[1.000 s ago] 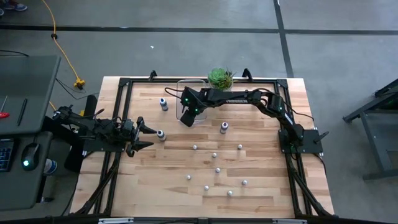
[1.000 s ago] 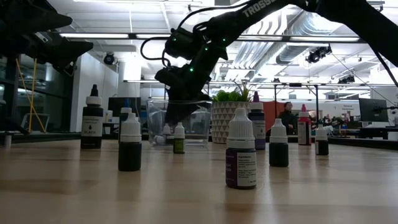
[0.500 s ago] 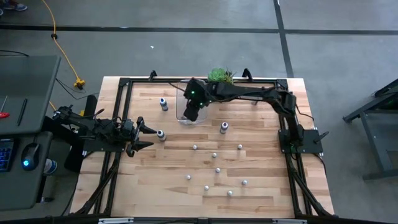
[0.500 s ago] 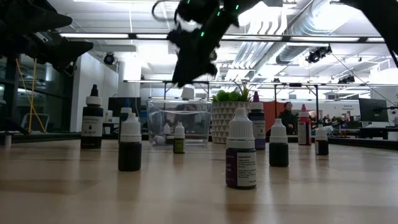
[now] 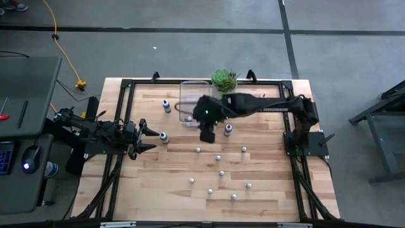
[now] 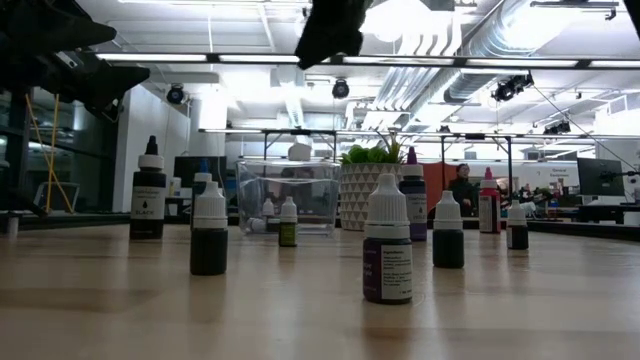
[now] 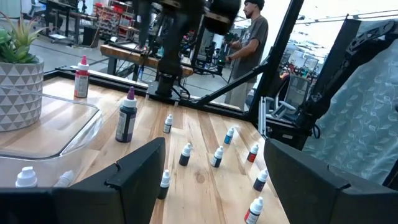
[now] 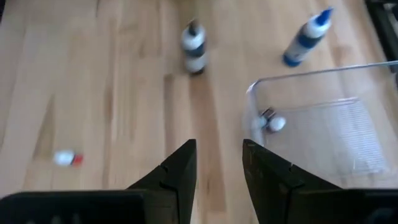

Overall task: Pick & Place food coloring
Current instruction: Put the small green food coloring bottle into the transparent bin

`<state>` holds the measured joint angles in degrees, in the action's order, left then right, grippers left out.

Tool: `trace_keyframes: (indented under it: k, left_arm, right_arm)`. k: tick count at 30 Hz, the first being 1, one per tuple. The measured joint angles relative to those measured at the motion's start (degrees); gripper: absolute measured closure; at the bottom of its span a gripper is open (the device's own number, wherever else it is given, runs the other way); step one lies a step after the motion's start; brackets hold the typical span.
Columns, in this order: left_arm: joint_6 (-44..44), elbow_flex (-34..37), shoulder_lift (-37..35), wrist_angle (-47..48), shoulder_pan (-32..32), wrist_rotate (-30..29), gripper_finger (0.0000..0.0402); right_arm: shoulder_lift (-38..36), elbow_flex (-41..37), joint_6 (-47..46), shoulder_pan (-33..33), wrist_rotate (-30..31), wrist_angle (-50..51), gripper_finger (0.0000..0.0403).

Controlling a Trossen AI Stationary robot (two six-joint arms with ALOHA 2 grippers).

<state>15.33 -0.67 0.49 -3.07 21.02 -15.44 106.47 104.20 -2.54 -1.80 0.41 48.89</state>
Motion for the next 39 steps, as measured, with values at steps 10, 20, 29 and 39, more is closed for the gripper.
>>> trace_keyframes:
  k: [10, 20, 29, 39]
  left_arm:
    - [0.0, 0.0, 0.0, 0.0, 0.0, 0.0, 0.0130]
    - [0.0, 0.0, 0.0, 0.0, 0.0, 0.0, 0.0130]
    - [0.0, 0.0, 0.0, 0.0, 0.0, 0.0, 0.0130]
    - [0.0, 0.0, 0.0, 0.0, 0.0, 0.0, 0.0130]
  right_arm:
    - [0.2, 0.0, -0.3, 6.1, 4.2, 4.4, 0.0284]
    - [5.9, 0.0, -10.7, 9.6, 3.7, 4.9, 0.0284]
    - [11.8, 0.0, -15.3, 9.7, 2.2, 6.2, 0.0284]
    - [16.0, 0.0, -6.1, 8.9, 2.6, 3.3, 0.0284]
